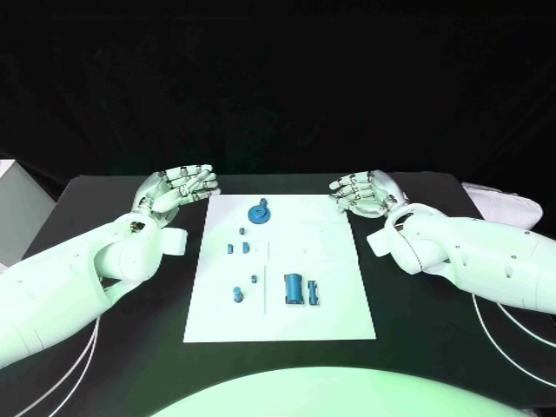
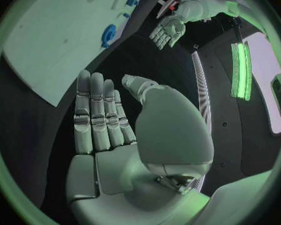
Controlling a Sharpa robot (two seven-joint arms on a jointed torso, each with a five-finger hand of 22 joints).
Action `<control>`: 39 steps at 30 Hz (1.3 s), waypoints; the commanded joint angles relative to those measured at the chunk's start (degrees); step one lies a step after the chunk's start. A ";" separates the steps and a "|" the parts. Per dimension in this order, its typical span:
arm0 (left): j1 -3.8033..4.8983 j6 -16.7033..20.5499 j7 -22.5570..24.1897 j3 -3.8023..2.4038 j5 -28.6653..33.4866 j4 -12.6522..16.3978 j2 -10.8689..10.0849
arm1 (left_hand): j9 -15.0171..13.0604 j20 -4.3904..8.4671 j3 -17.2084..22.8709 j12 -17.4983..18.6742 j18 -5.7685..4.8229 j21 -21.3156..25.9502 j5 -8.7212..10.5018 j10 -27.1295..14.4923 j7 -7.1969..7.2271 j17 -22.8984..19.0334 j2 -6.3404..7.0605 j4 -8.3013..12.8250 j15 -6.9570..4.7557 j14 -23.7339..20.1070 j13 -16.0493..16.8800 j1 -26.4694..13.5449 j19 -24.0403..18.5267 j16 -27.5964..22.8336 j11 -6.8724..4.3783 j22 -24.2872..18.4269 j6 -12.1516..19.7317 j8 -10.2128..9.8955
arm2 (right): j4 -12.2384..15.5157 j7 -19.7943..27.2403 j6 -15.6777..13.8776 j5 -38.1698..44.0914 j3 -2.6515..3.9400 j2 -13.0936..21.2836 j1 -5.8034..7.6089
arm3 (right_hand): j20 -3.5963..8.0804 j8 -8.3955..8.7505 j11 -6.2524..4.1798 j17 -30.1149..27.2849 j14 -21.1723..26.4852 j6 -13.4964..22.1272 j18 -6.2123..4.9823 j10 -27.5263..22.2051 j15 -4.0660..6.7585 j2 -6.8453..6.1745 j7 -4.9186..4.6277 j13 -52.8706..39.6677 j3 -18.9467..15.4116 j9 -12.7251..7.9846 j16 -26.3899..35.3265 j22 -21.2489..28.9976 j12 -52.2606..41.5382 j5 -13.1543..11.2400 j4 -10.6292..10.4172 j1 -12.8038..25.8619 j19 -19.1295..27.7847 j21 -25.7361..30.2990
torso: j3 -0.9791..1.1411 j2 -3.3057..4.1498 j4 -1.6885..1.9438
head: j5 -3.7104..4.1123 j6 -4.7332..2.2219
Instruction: Assemble the parts on the task board
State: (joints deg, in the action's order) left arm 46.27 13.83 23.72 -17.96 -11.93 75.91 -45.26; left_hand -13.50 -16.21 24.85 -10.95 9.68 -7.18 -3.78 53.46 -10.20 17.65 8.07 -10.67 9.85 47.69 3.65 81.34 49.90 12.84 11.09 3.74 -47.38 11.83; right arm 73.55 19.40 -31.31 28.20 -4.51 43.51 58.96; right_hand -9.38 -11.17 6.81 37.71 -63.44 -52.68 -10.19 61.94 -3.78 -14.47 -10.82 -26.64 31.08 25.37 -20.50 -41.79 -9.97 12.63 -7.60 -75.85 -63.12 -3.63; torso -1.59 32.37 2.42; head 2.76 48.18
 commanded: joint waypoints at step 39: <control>13.89 30.28 6.07 17.96 11.93 14.04 0.57 | 13.50 16.21 -24.85 10.95 -9.68 7.18 3.78 -53.46 10.20 -17.65 -8.07 10.67 -9.85 -47.69 -3.65 -81.34 -49.90 -12.84 -11.09 -3.74 47.38 -11.83 | 16.40 10.40 -12.81 -28.20 4.51 1.18 1.20 | 9.38 11.17 -6.81 -37.71 63.44 52.68 10.19 -61.94 3.78 14.47 10.82 26.64 -31.08 -25.37 20.50 41.79 9.97 -12.63 7.60 75.85 63.12 3.63 | 1.59 -1.19 -2.42 | -2.76 -13.80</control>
State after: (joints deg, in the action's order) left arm 60.05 40.81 28.07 0.01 -1.72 89.77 -44.70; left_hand -0.08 -0.01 0.31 -0.37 1.18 -0.34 -0.22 0.21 0.01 0.13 -0.01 0.08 0.01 0.21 0.07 0.39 0.19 0.38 0.00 0.06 -0.30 0.20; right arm 89.82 27.94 -42.48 1.96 -0.03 44.68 60.16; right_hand -0.02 -0.19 -0.02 0.09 -0.28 -0.21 -0.81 0.28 0.01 -0.07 0.02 -0.06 0.23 0.08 -0.34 -0.09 -0.38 0.19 0.00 -0.38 -0.27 -0.27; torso -0.04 31.19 0.09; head 0.02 34.51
